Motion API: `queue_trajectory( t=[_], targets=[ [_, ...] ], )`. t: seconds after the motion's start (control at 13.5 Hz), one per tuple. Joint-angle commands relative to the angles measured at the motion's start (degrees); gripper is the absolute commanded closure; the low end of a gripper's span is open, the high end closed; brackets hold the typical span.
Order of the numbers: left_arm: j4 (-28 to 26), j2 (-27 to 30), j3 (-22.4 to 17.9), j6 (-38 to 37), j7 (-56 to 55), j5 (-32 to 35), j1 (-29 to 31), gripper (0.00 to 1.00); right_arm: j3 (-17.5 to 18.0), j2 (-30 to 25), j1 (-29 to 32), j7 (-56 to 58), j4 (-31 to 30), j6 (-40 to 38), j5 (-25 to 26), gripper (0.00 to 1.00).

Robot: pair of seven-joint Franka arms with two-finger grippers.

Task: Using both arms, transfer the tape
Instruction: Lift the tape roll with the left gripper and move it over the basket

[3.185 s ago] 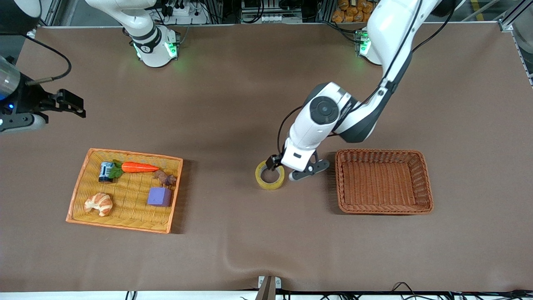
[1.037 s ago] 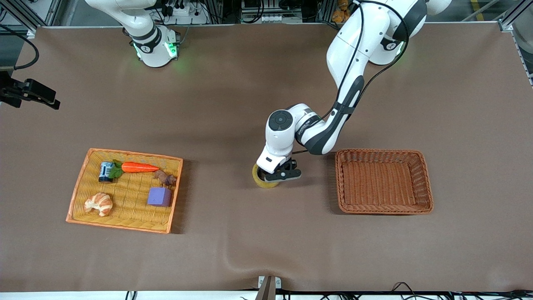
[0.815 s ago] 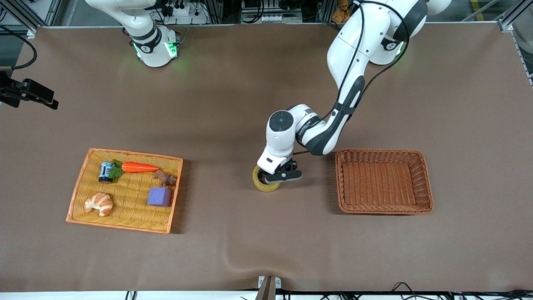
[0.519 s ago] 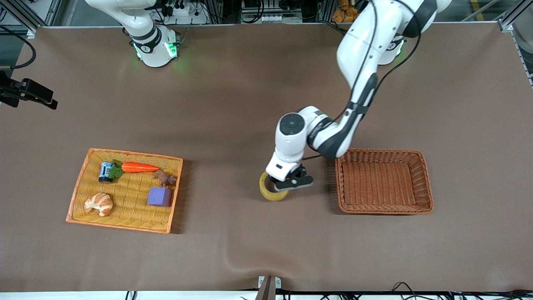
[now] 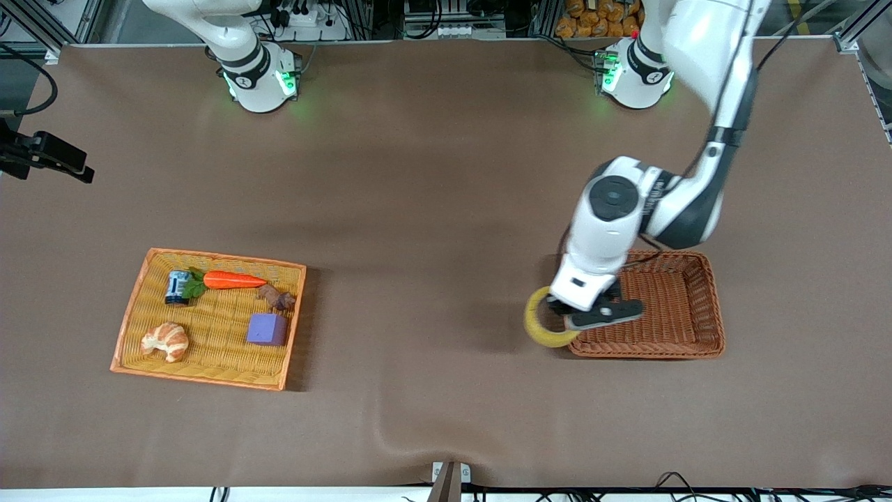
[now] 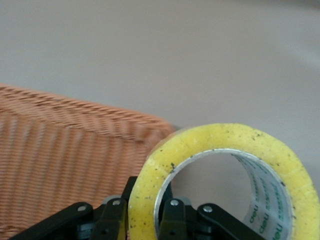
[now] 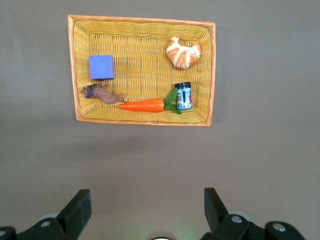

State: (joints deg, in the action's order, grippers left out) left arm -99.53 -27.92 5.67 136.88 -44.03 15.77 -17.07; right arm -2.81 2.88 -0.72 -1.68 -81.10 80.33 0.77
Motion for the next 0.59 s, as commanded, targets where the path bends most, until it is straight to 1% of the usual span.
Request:
queue_trajectory(
  t=[0.0, 0.07, 0.3, 0.52],
  targets=[
    [-4.9, 0.5, 6.8, 1.4, 3.1, -3.6, 8.9, 1.0, 1.0, -0.3, 1.2, -0.3, 0.0, 1.7, -0.2, 0.0],
    [-6.2, 0.8, 7.2, 1.4, 4.1, -3.6, 10.6, 1.0, 1.0, -0.2, 1.2, -0.2, -0.1, 2.1, -0.2, 0.0],
    [-10.7, 2.7, 7.6, 1.4, 11.9, -3.7, 15.3, 1.0, 0.8, -0.2, 1.4, -0.2, -0.4, 1.8, -0.2, 0.0],
    [-12.0, 2.6, 7.7, 1.4, 15.6, -3.7, 17.9, 1.0, 0.9, 0.0, 1.1, -0.3, -0.5, 2.4, -0.2, 0.0]
  ],
)
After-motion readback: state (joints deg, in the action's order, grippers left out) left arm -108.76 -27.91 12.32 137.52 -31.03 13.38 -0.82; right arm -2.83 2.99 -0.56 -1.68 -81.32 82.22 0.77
